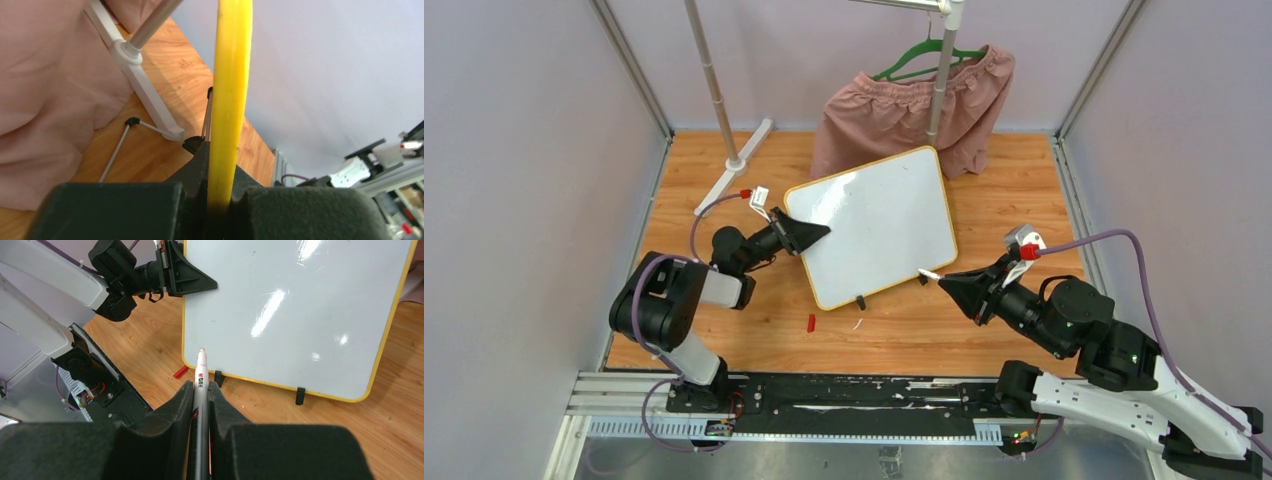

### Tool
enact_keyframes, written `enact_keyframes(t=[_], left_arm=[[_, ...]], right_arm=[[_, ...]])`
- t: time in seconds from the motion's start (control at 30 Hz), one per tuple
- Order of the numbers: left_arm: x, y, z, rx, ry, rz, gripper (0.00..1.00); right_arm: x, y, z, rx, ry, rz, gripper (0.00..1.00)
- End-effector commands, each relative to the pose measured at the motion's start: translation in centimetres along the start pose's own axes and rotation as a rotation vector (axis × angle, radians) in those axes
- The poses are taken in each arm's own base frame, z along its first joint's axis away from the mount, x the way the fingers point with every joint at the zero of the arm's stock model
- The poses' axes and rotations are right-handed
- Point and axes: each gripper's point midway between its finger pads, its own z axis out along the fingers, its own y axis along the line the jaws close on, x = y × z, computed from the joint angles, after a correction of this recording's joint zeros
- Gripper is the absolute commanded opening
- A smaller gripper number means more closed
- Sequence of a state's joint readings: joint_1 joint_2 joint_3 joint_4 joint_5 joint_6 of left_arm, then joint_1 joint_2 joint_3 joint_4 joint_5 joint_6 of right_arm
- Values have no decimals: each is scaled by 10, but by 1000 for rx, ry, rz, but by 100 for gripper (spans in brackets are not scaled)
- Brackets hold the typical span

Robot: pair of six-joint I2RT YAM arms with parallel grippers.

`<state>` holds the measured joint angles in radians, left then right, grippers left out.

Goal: Write a sentence on the whiteboard
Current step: Adjust the whiteboard at the center of the board.

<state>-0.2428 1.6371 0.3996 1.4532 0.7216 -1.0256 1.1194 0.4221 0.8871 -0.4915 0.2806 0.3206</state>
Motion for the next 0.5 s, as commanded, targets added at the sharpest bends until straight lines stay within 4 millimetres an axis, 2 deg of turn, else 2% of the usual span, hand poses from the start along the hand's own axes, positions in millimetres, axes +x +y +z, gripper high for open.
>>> enact_keyframes(t=[0.0,0.27,0.47], left_arm=[[26,-20,0,39,103,132,0],[44,-18,-9,-69,183,238,0],[62,-14,-20,-120,230,182,0]], right_arm=[[-2,0,-3,-11,-21,0,0],[-1,0,-8,-19,-29,9,0],[0,0,-9,-24,-29,8,0]])
